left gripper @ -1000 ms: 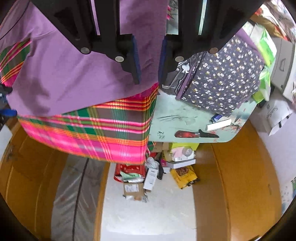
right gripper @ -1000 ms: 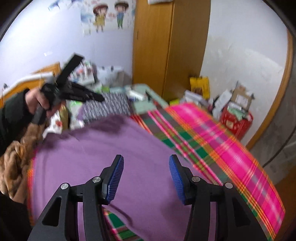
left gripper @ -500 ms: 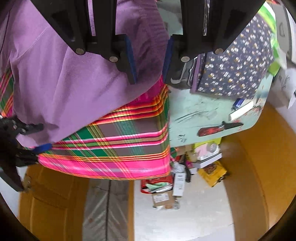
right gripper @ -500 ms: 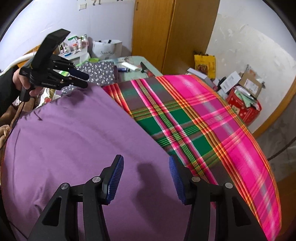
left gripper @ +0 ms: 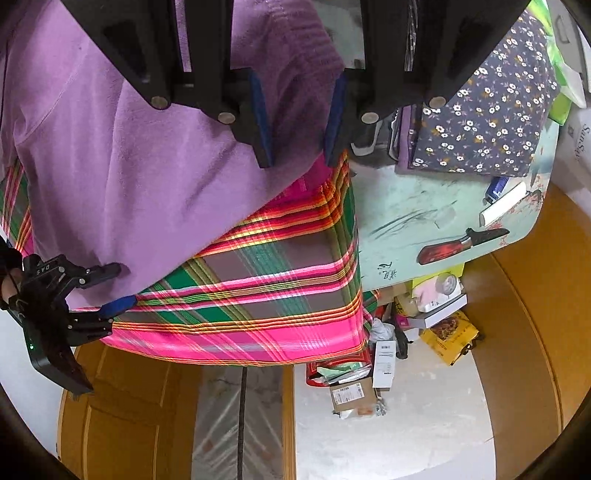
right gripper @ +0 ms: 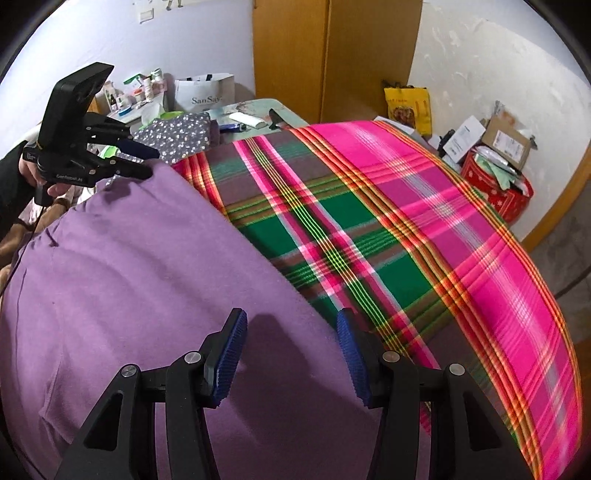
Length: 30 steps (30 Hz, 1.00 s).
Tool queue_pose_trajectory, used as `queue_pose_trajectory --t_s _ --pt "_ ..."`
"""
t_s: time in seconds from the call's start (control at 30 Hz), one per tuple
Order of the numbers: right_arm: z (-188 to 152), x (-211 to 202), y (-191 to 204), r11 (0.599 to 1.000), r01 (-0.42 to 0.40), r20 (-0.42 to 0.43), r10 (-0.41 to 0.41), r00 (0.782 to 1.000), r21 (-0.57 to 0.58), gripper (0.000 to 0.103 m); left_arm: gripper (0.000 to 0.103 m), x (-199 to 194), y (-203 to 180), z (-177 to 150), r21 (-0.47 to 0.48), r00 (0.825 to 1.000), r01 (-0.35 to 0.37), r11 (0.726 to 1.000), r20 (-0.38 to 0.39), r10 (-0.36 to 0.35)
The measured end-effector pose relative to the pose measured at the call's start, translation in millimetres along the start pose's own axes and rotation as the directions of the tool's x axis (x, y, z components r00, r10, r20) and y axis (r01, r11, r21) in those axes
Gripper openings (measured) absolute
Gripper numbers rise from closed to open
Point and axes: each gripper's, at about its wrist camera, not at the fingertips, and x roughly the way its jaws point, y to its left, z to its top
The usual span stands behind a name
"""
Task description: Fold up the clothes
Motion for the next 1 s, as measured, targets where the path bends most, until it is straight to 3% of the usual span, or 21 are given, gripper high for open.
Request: queue_pose_trajectory --t_s 0.03,0.1,0.2,0.33,1.0 --pt "-0.3 0.2 -0.1 1.000 0.005 0.002 -0.005 1.000 -0.004 0.047 0.029 1.0 0.3 -0.2 -0.001 1.000 0.000 1.000 -0.001 0.000" --pt "-0.6 2.8 -1.6 1.000 0.018 -0.012 -0.018 1.000 -0.004 0.029 0.028 2.6 0.4 -0.5 0.001 1.000 -0.002 1.000 0.000 0.002" --pt "-1.1 3.2 -2.7 0.999 0.033 -0.012 -0.033 0.999 -0.007 0.013 0.017 3.1 -0.5 -0.9 0.004 1.000 -0.012 1.000 0.006 0.012" --pt "-0.7 0.4 -0.6 0.998 0.059 -0.008 -0.060 0.998 -0.015 0.008 0.006 -1.5 -2.8 -1.2 0.009 0.999 -0.043 0.999 0.023 0.043" --pt "-17.9 -91.8 50.1 0.990 0.140 0.133 -0.136 0.982 -0.023 0.006 0.003 -93.4 -45.4 -12.3 0.009 0.976 -0.148 0.989 0.163 0.145"
